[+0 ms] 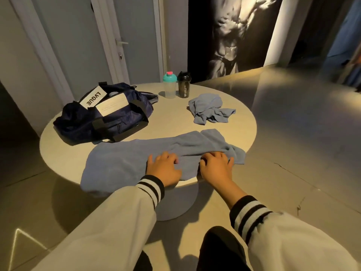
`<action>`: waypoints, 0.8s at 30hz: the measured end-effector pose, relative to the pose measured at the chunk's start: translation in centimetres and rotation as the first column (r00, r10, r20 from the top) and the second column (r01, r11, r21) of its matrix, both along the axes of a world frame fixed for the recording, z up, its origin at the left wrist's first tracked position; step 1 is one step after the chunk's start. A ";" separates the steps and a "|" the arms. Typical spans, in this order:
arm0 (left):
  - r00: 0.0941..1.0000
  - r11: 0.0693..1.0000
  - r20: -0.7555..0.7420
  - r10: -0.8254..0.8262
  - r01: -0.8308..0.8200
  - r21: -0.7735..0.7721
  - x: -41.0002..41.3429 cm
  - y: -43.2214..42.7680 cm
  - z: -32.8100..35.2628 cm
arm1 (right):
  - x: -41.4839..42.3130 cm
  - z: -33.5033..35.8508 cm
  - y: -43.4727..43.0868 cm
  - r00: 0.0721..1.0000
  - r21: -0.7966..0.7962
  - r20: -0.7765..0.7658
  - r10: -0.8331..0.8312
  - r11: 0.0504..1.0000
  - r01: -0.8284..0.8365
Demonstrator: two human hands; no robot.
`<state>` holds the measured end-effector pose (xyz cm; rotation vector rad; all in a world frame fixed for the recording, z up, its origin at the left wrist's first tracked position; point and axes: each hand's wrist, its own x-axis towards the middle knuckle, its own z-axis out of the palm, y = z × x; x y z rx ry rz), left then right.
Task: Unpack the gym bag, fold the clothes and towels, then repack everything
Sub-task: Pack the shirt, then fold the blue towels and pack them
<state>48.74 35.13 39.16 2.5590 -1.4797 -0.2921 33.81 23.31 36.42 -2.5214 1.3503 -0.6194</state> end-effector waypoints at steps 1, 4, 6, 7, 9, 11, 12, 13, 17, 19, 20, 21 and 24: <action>0.999 0.999 0.041 0.017 -0.019 0.050 -0.7 -0.7 1.0 | -0.4 -0.3 -0.3 0.999 0.028 0.025 0.029 0.999 -0.030; 0.997 0.999 0.077 0.012 -0.009 -0.035 -2.7 -3.5 2.3 | -1.1 -0.2 -0.7 0.978 0.117 0.158 0.139 0.980 -0.159; 0.993 0.961 -0.071 -0.092 0.070 -0.268 -4.2 -5.3 1.5 | -2.0 0.3 -1.4 0.965 0.141 0.246 0.084 0.983 -0.122; 0.972 0.933 -0.170 -0.160 0.092 -0.348 -4.6 -6.0 0.9 | -2.6 0.4 -1.9 0.973 0.122 0.229 0.018 0.991 -0.047; 0.925 0.921 -0.282 -0.253 0.141 -0.363 -5.3 -7.1 0.1 | -3.7 0.6 -3.0 0.987 0.155 0.072 -0.145 0.979 0.133; 0.939 0.951 -0.215 -0.269 0.224 -0.212 -5.6 -8.2 -0.4 | -4.6 0.8 -4.0 0.981 0.285 -0.031 -0.193 0.939 0.194; 0.952 0.962 -0.144 -0.269 0.260 -0.079 -5.8 -8.5 -0.6 | -4.8 0.8 -4.3 0.983 0.329 -0.031 -0.182 0.927 0.183; 0.957 0.957 -0.079 -0.278 0.283 0.061 -6.1 -8.8 -0.7 | -4.8 0.9 -4.7 0.985 0.338 -0.019 -0.171 0.926 0.167; 0.946 0.899 0.033 -0.324 0.296 0.323 -7.5 -9.8 -0.8 | -5.2 1.9 -5.7 0.993 0.233 -0.004 -0.121 0.965 0.119; 0.949 0.927 0.010 -0.314 0.305 0.218 -8.2 -10.3 -0.7 | -5.7 2.4 -6.3 0.990 0.191 0.113 -0.089 0.979 0.067; 0.950 0.942 -0.016 -0.311 0.311 0.126 -8.5 -10.5 -0.5 | -6.1 2.6 -6.9 0.976 0.170 0.186 -0.114 0.982 0.082; 0.949 0.949 -0.043 -0.312 0.314 0.039 -8.8 -10.7 -0.2 | -6.4 2.8 -7.4 0.957 0.154 0.243 -0.161 0.980 0.126; 0.956 0.953 -0.094 -0.277 0.261 -0.152 -9.4 -11.4 0.5 | -7.0 3.3 -8.8 0.941 0.224 0.238 -0.241 0.956 0.188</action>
